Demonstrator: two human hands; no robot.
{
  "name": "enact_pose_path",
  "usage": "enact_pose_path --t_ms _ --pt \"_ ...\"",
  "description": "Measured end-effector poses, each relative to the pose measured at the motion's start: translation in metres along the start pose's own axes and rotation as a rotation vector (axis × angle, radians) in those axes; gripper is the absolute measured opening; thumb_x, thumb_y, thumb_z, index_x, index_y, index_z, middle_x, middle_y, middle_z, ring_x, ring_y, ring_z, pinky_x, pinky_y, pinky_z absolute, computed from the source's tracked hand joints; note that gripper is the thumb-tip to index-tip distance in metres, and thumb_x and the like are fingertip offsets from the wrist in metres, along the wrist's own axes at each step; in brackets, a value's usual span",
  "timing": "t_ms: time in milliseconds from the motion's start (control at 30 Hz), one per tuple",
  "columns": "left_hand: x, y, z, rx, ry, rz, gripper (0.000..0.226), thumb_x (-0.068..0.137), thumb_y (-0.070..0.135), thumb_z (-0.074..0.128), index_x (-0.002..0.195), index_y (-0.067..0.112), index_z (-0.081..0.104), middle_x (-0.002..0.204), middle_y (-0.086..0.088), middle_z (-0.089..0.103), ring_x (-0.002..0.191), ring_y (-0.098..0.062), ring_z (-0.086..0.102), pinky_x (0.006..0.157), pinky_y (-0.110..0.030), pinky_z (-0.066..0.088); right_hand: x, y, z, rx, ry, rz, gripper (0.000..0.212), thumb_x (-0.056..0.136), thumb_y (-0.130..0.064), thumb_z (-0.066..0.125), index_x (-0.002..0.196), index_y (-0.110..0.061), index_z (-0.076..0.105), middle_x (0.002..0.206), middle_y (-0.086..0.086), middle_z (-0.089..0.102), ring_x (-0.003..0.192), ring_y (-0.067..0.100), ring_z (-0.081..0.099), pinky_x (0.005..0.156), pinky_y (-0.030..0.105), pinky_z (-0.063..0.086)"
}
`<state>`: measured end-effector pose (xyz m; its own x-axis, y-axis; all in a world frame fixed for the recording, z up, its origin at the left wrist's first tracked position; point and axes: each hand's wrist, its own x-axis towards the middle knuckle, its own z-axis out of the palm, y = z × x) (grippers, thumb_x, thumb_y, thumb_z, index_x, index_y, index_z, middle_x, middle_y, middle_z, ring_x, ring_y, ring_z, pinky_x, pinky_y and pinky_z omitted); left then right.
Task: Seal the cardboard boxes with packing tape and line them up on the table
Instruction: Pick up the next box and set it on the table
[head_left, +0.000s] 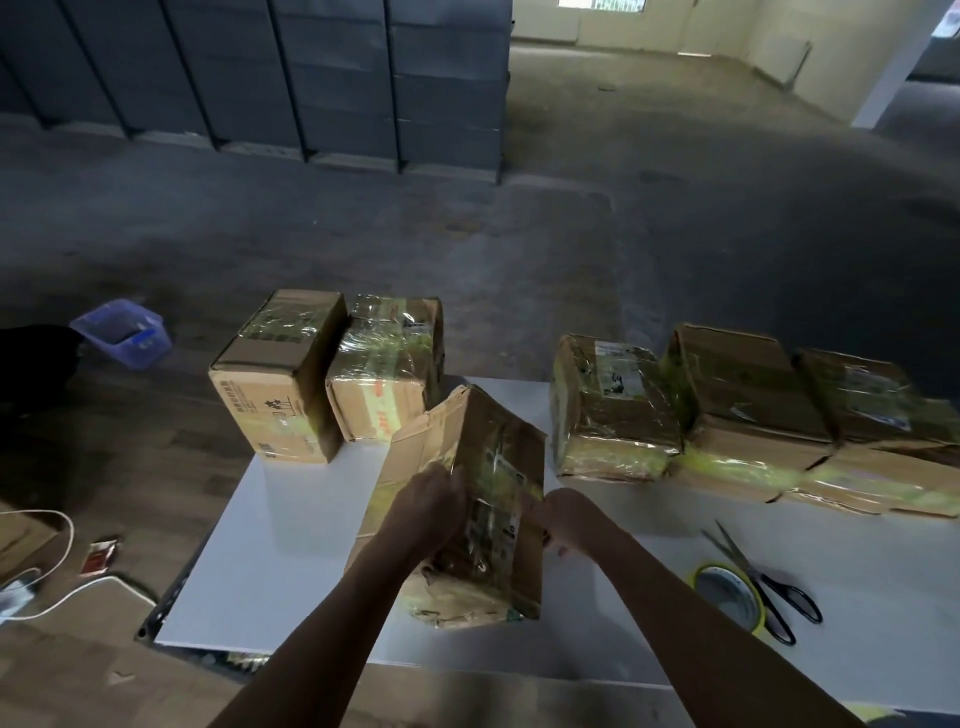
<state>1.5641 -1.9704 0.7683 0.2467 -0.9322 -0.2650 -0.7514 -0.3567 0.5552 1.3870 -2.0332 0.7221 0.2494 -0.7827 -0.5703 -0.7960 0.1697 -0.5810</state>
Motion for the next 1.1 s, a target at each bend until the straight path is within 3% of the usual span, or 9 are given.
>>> enact_pose_path --t_ms 67,167,267,367,700,800,933,1000,1100 --pt "0.005 -0.01 0.001 -0.08 -0.01 -0.036 0.039 0.103 0.031 0.031 0.105 0.003 0.059 0.107 -0.018 0.065 0.101 -0.035 0.061 0.089 -0.044 0.05 -0.002 -0.004 0.0 0.006 0.091 -0.059 0.055 0.095 -0.055 0.044 0.068 -0.009 0.052 0.063 0.004 0.058 0.066 0.029 0.067 0.057 0.027 0.051" --pt "0.007 -0.022 0.003 -0.304 -0.057 -0.095 0.04 0.103 0.031 0.031 0.088 0.006 0.057 0.103 -0.019 0.066 0.098 -0.034 0.062 0.088 -0.044 0.051 0.0 -0.007 -0.006 0.025 0.165 -0.115 0.047 0.093 -0.052 0.051 0.07 -0.012 0.047 0.061 0.005 0.054 0.056 0.022 0.06 0.059 0.032 0.051" --pt "0.003 -0.026 0.01 -0.495 -0.097 -0.163 0.044 0.103 0.029 0.03 0.086 0.003 0.061 0.09 -0.015 0.067 0.082 -0.025 0.063 0.069 -0.035 0.05 0.003 -0.006 -0.013 -0.077 0.209 -0.124 0.046 0.091 -0.056 0.051 0.081 -0.012 0.053 0.073 0.004 0.057 0.069 0.023 0.061 0.066 0.031 0.048" --pt "0.001 -0.028 0.018 -0.613 -0.138 -0.236 0.045 0.104 0.03 0.034 0.089 0.001 0.064 0.089 -0.014 0.068 0.073 -0.019 0.06 0.057 -0.027 0.041 -0.001 -0.004 -0.018 -0.119 0.255 -0.123 0.04 0.092 -0.051 0.052 0.076 -0.015 0.049 0.073 0.002 0.053 0.068 0.019 0.054 0.058 0.028 0.035" --pt "0.006 -0.033 0.028 -0.76 -0.191 -0.308 0.042 0.104 0.032 0.038 0.099 0.001 0.066 0.098 -0.017 0.07 0.086 -0.026 0.066 0.071 -0.031 0.05 -0.007 0.003 -0.023 -0.118 0.298 -0.166 0.037 0.096 -0.036 0.051 0.066 -0.017 0.041 0.064 0.001 0.048 0.06 0.017 0.047 0.055 0.027 0.031" --pt "0.006 -0.038 0.025 -0.911 -0.191 -0.354 0.042 0.103 0.03 0.04 0.095 -0.002 0.066 0.095 -0.02 0.07 0.088 -0.033 0.066 0.081 -0.041 0.051 -0.007 0.003 -0.023 -0.055 0.33 -0.232 0.038 0.096 -0.035 0.051 0.068 -0.01 0.046 0.068 0.013 0.058 0.063 0.027 0.055 0.059 0.033 0.04" --pt "0.012 -0.049 0.021 -1.033 -0.177 -0.461 0.038 0.101 0.027 0.045 0.094 -0.006 0.063 0.085 -0.023 0.066 0.076 -0.034 0.062 0.075 -0.04 0.048 -0.008 -0.006 -0.023 0.021 0.329 -0.305 0.037 0.097 -0.032 0.05 0.077 -0.001 0.053 0.072 0.017 0.064 0.069 0.031 0.063 0.066 0.041 0.051" --pt "0.018 -0.054 0.023 -0.926 -0.112 -0.423 0.032 0.099 0.02 0.046 0.111 -0.007 0.06 0.098 -0.023 0.066 0.086 -0.036 0.063 0.081 -0.04 0.049 -0.01 -0.011 -0.021 0.059 0.302 -0.328 0.032 0.098 -0.028 0.049 0.079 -0.003 0.054 0.074 0.015 0.065 0.06 0.02 0.063 0.064 0.039 0.052" --pt "0.022 -0.055 0.02 -0.365 0.214 -0.209 0.035 0.094 0.012 0.055 0.129 0.008 0.052 0.119 -0.018 0.06 0.104 -0.035 0.059 0.087 -0.045 0.052 -0.015 -0.018 -0.016 0.087 0.222 -0.38 0.018 0.099 -0.019 0.049 0.094 -0.007 0.06 0.081 0.01 0.067 0.051 0.009 0.058 0.054 0.027 0.05"
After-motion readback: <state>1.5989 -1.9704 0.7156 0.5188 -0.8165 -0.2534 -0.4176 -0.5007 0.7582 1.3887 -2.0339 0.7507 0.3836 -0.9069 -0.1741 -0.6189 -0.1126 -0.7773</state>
